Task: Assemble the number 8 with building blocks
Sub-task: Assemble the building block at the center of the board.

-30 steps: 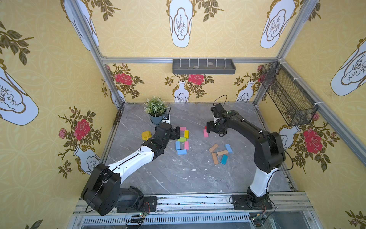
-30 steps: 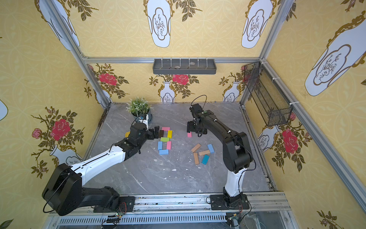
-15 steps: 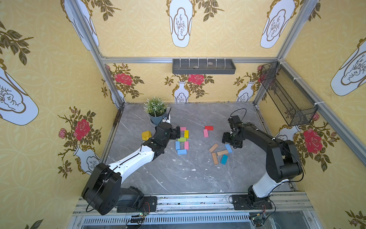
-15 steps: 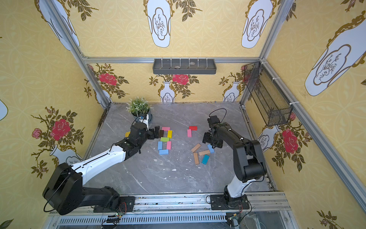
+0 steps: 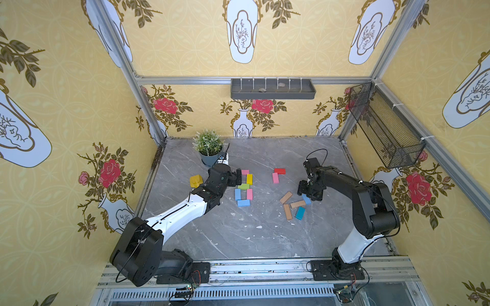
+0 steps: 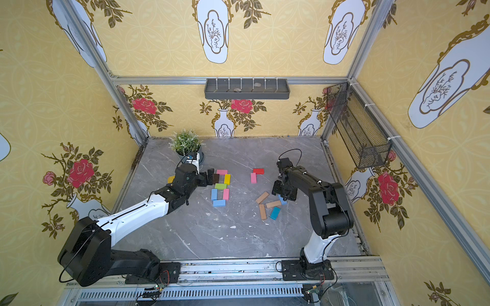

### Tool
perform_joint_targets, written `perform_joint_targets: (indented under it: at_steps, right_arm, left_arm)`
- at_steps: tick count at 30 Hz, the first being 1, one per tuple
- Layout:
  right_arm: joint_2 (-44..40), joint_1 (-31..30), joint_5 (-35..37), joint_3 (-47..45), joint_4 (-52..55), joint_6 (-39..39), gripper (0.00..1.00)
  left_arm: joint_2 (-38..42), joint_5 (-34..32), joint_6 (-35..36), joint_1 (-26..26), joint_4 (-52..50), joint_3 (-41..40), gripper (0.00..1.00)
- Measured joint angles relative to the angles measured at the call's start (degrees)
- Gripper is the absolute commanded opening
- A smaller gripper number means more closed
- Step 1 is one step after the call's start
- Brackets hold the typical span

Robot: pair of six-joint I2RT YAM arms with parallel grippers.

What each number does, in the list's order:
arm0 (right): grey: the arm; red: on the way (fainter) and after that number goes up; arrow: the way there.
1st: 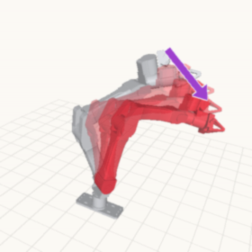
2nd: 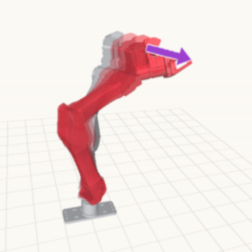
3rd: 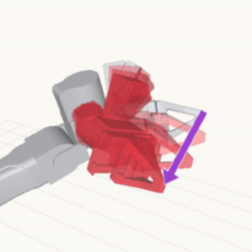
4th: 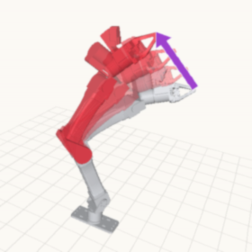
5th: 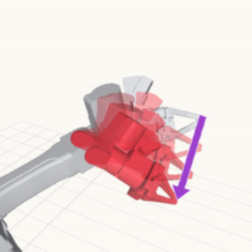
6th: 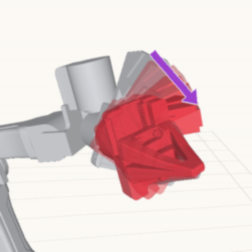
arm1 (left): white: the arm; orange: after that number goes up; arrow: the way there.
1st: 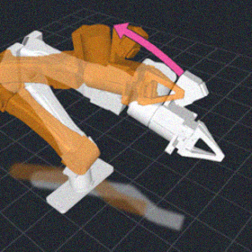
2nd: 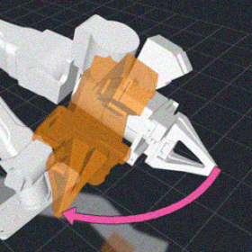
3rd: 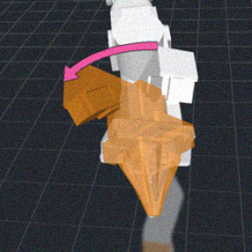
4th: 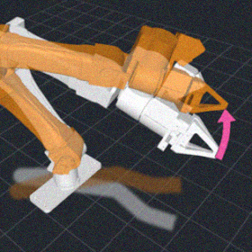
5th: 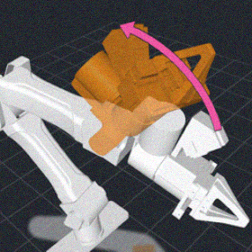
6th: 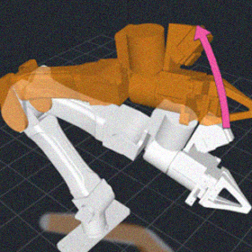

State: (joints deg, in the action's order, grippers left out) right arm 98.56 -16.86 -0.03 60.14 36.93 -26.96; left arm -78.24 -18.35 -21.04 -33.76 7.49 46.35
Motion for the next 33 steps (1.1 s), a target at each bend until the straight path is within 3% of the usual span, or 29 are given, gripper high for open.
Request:
perform_joint_targets:
  at_steps: [8, 15, 33]
  right_arm:
    - [1.0, 0.0, 0.3, -0.4, -0.3, 0.0, 0.44]
    - [2.6, 0.0, 0.8, 0.4, -1.0, 0.0, 0.31]
    - [14.4, -3.8, 2.2, 15.8, -0.6, 4.9, 0.27]
  left_arm:
    - [0.0, 0.1, 0.0, 0.0, 0.0, 0.1, 1.0]
    - [0.0, 0.2, 0.0, 0.0, 0.0, 0.1, 1.0]
    - [-0.1, 0.2, 0.0, 0.0, 0.0, 0.1, 1.0]
